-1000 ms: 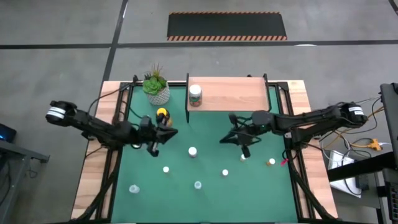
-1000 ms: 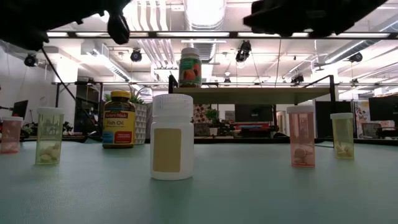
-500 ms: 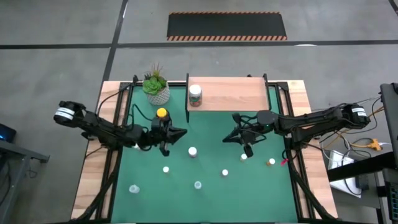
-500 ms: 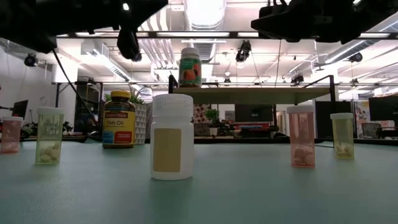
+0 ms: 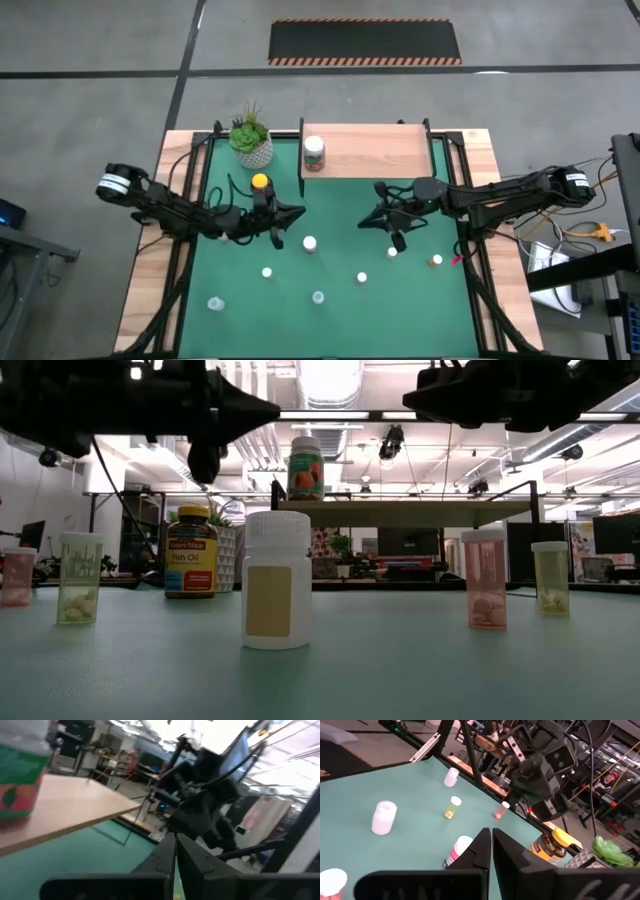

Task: Pick and place medicine bottles onto shelf by color
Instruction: Put the left small pink medicine bottle on the shelf

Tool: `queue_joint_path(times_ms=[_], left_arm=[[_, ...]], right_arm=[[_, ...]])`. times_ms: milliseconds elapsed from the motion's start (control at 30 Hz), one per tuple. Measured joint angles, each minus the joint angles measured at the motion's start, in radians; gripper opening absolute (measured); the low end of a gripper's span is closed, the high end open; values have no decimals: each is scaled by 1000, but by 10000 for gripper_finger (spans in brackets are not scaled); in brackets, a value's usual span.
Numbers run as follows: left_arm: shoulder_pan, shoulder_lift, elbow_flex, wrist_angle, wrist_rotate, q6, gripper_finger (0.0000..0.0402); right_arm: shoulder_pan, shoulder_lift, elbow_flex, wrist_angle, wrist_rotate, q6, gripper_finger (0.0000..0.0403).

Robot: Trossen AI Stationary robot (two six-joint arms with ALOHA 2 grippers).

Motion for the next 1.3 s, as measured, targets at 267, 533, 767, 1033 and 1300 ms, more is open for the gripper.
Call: queue_joint_path(times_ms=[267, 533, 767, 1033, 1300], left_arm=[[-21, -184, 78, -621, -18, -329, 0], [-31, -301, 499, -2008, 26, -844, 0], [-24, -228, 591, -2511, 137, -1147, 0], [-24, -192, 520, -2497, 293, -1152, 5], [-24, -190, 462, -2494, 343, -1189, 109]], right_arm=[[0, 0, 0, -5, 7, -16, 9], [0, 0, 0, -20, 7, -17, 9], [0, 0, 0, -21, 8, -1, 9], [0, 0, 0, -47, 7, 11, 9], [0, 0, 0, -47, 7, 26, 9]])
